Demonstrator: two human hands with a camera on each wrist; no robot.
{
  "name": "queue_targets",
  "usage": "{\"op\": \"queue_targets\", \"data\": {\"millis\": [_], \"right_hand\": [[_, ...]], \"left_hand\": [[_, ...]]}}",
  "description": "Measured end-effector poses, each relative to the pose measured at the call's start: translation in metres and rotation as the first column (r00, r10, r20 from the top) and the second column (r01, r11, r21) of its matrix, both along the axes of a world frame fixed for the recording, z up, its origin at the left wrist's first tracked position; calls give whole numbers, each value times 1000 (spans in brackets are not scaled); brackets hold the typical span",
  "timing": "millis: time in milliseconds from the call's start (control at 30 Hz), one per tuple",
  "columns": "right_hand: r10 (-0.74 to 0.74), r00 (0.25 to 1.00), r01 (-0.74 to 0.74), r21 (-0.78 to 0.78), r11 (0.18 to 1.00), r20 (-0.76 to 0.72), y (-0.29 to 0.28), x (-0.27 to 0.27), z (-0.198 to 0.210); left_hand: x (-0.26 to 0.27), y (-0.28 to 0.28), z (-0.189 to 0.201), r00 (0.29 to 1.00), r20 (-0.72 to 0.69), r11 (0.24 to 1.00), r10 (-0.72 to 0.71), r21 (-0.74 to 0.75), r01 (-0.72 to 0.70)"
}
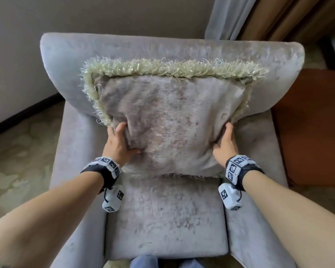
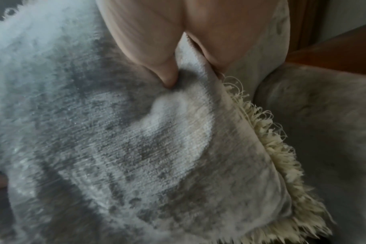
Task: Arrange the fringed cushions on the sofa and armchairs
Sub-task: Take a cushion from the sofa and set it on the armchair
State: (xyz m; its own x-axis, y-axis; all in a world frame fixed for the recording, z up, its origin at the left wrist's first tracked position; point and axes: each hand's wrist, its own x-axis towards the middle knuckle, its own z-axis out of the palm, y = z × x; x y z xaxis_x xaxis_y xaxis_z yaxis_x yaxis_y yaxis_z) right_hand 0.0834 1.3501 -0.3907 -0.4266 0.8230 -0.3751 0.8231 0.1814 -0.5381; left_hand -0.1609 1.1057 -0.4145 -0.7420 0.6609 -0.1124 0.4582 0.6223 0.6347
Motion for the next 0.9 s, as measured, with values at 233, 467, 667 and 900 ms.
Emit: {"op": "queue_targets", "data": {"millis": [233,467,667,900], "right_hand": [[82,975,-58,-122,991,205,6,5,-83],[164,953,-159,-43,986,256,13,15,-116],[84,988,-93,69,993,127,-7,27,-64],[-70,967,111,157,981,-246,3,4,-24]], "left_hand": [[3,-2,-79,999,29,993,29,-112,-26],[-17,-25,-101,987,-96,991,-128,-38,125],[-6,-37,-69,943,-295,987,-152,-101,127],[-16,-22,-32,980,-199,995,-10,95,29]]}}
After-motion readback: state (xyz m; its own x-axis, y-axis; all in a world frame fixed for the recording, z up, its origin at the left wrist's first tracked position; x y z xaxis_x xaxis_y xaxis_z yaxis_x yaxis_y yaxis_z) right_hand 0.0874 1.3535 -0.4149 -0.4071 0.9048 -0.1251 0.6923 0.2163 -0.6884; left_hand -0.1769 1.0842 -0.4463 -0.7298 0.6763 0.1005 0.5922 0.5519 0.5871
